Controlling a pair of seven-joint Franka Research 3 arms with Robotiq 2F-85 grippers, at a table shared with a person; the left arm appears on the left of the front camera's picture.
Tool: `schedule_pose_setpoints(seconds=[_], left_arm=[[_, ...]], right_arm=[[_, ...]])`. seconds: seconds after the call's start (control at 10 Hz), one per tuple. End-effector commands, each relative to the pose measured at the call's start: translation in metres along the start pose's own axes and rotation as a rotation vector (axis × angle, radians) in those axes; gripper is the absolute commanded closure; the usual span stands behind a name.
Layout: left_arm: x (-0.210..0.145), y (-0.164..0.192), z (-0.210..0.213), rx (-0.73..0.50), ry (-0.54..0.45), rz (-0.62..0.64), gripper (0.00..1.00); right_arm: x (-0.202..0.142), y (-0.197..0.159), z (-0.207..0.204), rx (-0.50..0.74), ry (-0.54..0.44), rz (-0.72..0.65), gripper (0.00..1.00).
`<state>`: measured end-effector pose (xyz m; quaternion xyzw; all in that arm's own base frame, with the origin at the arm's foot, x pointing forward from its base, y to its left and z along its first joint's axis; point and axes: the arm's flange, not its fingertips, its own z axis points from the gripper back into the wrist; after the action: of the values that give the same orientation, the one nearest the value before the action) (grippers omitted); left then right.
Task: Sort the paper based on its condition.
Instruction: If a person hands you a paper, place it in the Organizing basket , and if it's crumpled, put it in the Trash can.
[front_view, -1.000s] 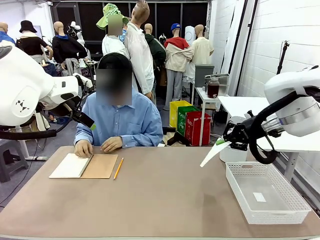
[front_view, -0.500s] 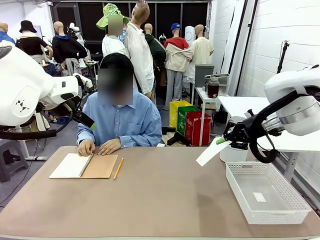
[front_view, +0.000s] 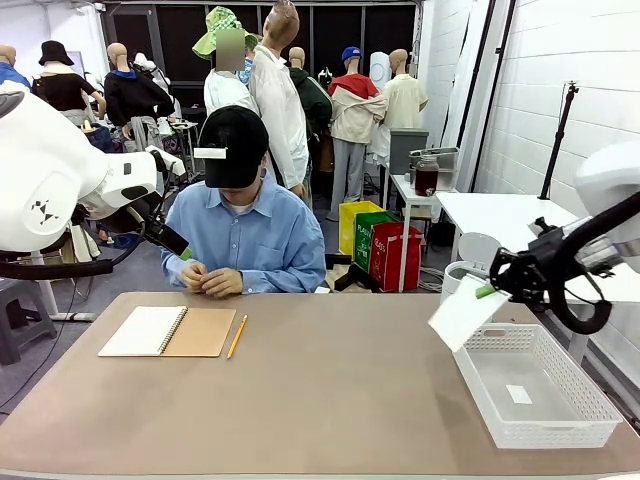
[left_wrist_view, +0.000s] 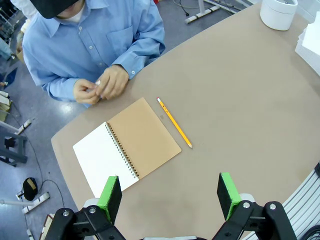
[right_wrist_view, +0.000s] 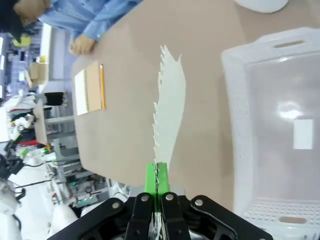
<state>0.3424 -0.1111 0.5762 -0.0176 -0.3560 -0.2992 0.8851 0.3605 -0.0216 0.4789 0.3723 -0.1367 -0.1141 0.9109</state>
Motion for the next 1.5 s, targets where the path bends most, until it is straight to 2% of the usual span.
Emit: schedule_pose_setpoints(seconds=[0.0,0.4,0.7,1.0,1.2,1.4], left_arm=[[0.0,0.001,0.001,0.0,-0.002,0.001,0.0],[0.0,0.001,0.001,0.0,-0.002,0.001,0.0],[0.0,0.001,0.001,0.0,-0.002,0.001,0.0],[0.0,0.001,0.001,0.0,-0.002,0.001,0.0],[0.0,0.001,0.001,0.0,-0.002,0.001,0.0],[0.0,0.001,0.001,0.0,-0.002,0.001,0.0]], right_arm=[[-0.011,-0.023,0.003,-0.047,0.016,0.052,1.0],[-0.002,-0.058,0.009,-0.183,-0.038,0.044,1.0],[0.005,-0.071,-0.007,-0.248,-0.061,0.058,1.0],[0.004,-0.08,-0.032,-0.274,-0.025,0.056,1.0],[0.005,-0.07,-0.045,-0.289,-0.005,0.105,1.0],[-0.005,-0.078,-0.053,-0.34,0.039,0.097,1.0]])
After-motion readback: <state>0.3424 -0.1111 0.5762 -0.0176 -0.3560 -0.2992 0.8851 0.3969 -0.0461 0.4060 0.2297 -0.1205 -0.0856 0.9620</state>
